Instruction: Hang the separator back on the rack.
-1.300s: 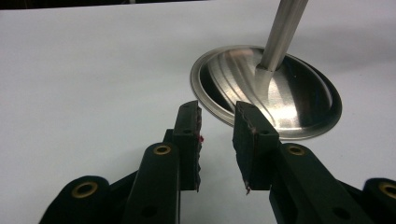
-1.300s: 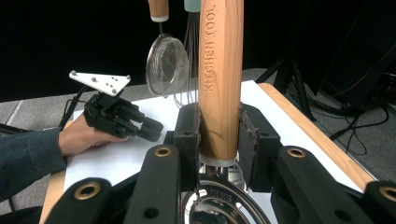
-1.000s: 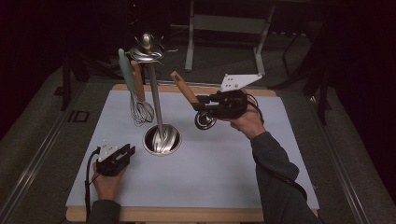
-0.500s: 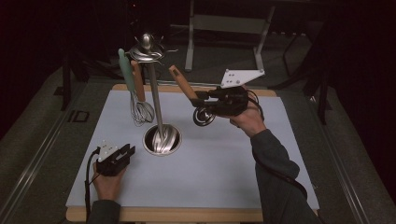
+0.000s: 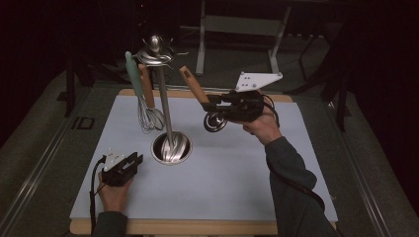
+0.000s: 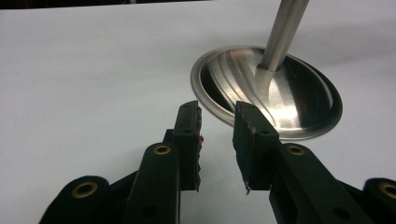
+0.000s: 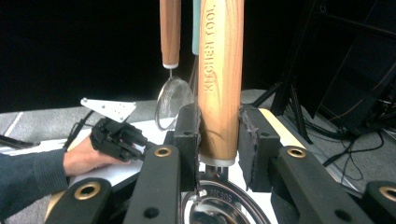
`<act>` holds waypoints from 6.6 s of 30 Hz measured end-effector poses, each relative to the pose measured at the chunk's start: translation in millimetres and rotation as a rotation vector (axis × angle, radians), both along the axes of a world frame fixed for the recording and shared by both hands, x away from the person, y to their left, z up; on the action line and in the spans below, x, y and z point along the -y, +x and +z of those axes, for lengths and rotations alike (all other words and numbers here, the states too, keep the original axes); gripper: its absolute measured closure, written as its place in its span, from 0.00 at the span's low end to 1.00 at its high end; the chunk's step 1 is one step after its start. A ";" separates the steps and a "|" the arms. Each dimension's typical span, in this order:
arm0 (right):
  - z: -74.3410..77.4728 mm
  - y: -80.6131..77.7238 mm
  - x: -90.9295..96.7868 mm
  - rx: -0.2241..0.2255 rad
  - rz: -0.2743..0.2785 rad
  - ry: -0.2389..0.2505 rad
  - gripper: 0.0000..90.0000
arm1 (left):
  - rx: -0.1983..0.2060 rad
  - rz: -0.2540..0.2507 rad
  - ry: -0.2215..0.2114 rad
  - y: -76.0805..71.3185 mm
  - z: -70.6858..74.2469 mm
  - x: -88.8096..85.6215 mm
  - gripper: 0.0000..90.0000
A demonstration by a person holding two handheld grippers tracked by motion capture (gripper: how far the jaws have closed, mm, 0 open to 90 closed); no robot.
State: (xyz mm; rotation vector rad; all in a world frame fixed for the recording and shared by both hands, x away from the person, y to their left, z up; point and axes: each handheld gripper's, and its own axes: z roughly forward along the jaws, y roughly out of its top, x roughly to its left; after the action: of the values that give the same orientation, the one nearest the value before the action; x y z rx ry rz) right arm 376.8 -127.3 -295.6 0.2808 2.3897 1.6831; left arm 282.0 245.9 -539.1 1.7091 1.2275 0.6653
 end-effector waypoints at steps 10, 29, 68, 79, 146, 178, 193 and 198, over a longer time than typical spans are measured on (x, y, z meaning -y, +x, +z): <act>1.5 -0.5 -1.0 0.000 0.001 0.016 0.79 | 0.000 0.000 -0.001 0.0 0.0 0.0 0.80; 9.3 -4.4 -5.2 0.018 0.026 0.057 0.79 | 0.000 0.000 -0.001 0.0 0.0 0.1 0.80; 14.6 -8.3 -11.6 0.027 0.057 0.083 0.79 | 0.001 -0.001 0.002 -0.2 0.0 0.2 0.80; 15.6 -7.5 -15.5 0.026 0.063 0.081 0.79 | 0.002 -0.001 0.001 -0.2 0.0 0.2 0.80; 0.0 9.0 -37.6 -0.056 0.043 0.048 0.78 | 0.004 -0.001 0.001 -0.6 0.1 0.1 0.80; -4.4 12.3 -49.7 -0.096 0.032 0.042 0.77 | 0.005 -0.003 0.002 -0.5 0.1 0.1 0.79; -2.5 12.4 -45.5 -0.104 0.041 0.044 0.74 | 0.004 -0.002 -0.002 -0.5 0.1 -0.1 0.79; -2.9 12.6 -42.6 -0.108 0.039 0.045 0.74 | 0.004 -0.002 0.000 -0.5 0.1 -0.2 0.79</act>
State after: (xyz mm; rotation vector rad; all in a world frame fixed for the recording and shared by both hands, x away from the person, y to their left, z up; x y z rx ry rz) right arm 389.4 -84.7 -298.5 0.3423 2.4514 1.7839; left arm 281.5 246.1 -539.0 1.7083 1.2227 0.6666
